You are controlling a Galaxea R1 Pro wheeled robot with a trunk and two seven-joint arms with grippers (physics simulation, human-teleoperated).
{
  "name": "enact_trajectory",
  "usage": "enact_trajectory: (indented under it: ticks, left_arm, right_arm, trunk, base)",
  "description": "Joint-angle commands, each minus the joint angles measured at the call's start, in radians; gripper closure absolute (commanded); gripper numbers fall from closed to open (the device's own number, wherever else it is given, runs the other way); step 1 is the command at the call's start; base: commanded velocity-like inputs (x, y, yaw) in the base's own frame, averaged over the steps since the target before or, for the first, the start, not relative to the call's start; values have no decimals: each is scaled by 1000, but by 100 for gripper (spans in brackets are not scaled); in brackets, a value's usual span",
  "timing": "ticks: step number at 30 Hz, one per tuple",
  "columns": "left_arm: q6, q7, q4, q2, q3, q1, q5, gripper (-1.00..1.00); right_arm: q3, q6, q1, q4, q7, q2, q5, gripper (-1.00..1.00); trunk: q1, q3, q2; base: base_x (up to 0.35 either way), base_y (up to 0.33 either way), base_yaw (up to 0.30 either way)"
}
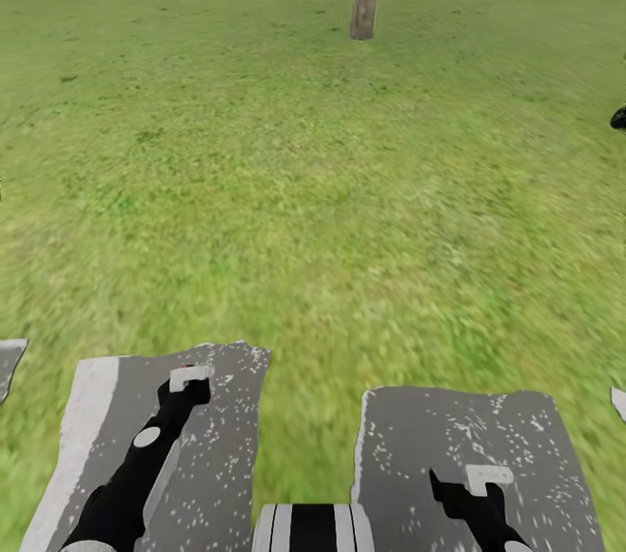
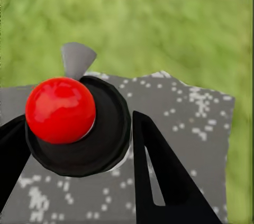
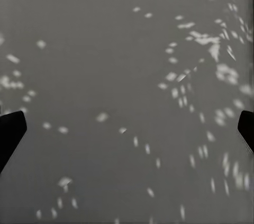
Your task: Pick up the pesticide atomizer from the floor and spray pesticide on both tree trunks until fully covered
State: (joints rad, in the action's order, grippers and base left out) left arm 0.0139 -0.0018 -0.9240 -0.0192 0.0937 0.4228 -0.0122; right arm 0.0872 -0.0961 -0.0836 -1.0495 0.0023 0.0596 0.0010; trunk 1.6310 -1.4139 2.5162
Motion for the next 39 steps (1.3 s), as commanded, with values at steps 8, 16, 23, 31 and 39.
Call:
enact_trajectory:
  ticks: [8, 16, 23, 31, 39]
  left_arm:
    - [-15, 0, -73, -1, 0, -1, 0, 100]
    - [-73, 0, -202, 3, -7, -2, -1, 100]
    - [-137, 0, -249, 2, -9, -9, 1, 100]
    - [-146, -1, -268, -11, -11, -13, 0, 100]
    - [-259, -47, -272, -10, -11, -13, 0, 100]
  right_arm:
    - [-1, 1, 0, 0, -1, -2, 4, -100]
    - [2, -1, 0, -1, 0, 0, -1, -100]
    - [2, -4, 0, -1, -1, 0, 0, -100]
    - [8, -11, 1, -13, -1, 0, 0, -100]
    - [46, -11, 0, -62, -1, -1, -1, -100]
  trunk:
    - [-4, 31, -2]
    - [-7, 62, -4]
    - [-10, 89, -5]
    - [-14, 120, -7]
    - [-18, 151, -9]
  base:
    - [0, 0, 0]
    - [0, 0, 0]
    - [0, 0, 0]
    - [0, 0, 0]
    - [0, 0, 0]
